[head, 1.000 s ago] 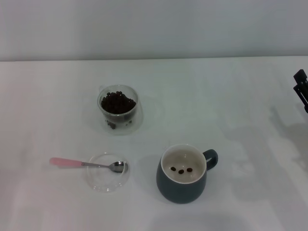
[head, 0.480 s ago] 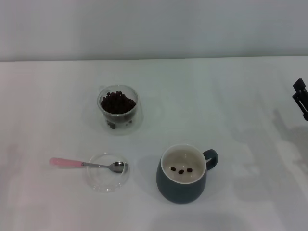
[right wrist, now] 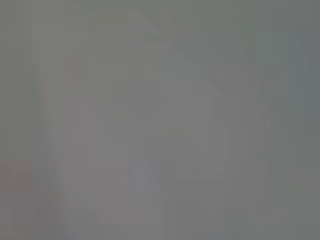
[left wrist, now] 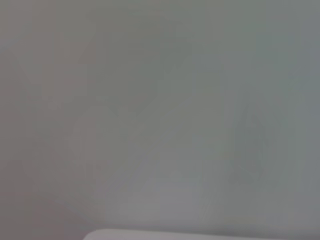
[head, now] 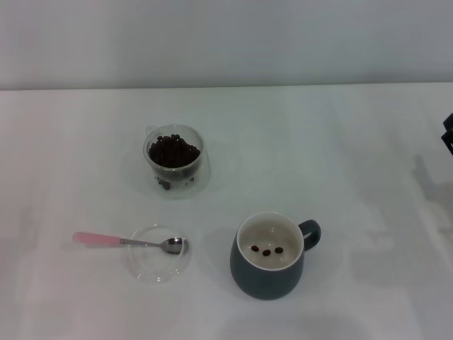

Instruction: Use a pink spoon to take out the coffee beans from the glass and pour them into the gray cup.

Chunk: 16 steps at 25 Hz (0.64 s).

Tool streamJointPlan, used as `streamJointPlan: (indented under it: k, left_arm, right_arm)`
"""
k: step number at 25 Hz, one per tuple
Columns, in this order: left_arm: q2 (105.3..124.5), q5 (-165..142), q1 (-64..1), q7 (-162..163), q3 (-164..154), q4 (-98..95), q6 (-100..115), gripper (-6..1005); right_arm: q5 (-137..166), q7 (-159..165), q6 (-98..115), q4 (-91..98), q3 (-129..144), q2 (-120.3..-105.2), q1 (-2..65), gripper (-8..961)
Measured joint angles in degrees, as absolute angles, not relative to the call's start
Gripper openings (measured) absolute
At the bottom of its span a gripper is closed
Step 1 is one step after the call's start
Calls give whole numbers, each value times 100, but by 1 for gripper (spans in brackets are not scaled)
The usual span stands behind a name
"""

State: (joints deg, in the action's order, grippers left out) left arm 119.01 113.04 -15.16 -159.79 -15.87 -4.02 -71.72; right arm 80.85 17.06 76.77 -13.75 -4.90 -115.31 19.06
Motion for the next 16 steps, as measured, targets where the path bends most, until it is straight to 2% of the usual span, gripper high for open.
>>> streamJointPlan:
  k: [7,16]
  left_arm:
    - [11897,11294,-1718,-15811,-1607,-367,-7206,799]
    - [11913,11273,-1654,-15562,-1626,-343,-7474,799]
  right_arm:
    - [8098,1722,7405,-1332,-564,-11531,1956,860]
    - [8096,1730,7647,-1220,-559,-11522,1884,860]
